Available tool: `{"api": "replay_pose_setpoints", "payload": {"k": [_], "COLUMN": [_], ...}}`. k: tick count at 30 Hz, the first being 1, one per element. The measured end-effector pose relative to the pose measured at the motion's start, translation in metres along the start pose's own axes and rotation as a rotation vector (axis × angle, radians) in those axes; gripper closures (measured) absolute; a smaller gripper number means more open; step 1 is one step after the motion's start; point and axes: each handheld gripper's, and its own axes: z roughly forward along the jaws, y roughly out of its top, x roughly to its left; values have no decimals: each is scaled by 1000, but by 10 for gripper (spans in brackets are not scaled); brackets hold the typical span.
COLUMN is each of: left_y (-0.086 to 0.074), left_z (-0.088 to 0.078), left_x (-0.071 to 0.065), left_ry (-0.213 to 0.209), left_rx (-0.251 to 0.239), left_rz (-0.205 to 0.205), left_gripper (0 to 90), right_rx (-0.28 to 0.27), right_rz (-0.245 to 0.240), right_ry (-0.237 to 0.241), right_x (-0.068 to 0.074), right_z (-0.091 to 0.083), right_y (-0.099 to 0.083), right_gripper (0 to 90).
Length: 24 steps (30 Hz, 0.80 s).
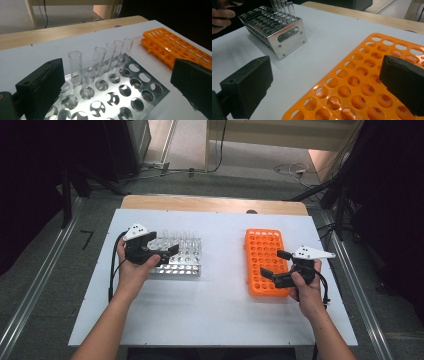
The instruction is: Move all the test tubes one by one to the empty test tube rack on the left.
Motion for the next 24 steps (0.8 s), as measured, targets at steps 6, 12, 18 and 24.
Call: {"api": "replay_pose_setpoints", "payload": {"k": [6,12,18,24], "left_y": [-4,-10,-17,-28], "left_z": [-12,-24,-37,-49], "left_x": [-14,-24,-32,-38], "left_ry": [-32,-54,-72,-87], "left_rx": [-27,-54,-88,-113], "left_rz": [26,52,67,72], "left_gripper": [0,0,0,0], "right_rx": [0,-3,-7,-10], "right_rz": [-2,1,-2,2], "right_ry": [-3,-9,-18,-29], "right_x": [0,-1,0,0], "right_z": [-1,-4,-9,-17], "right_y": [-1,-2,-4,-9], "right_gripper": [0,0,0,0]}}
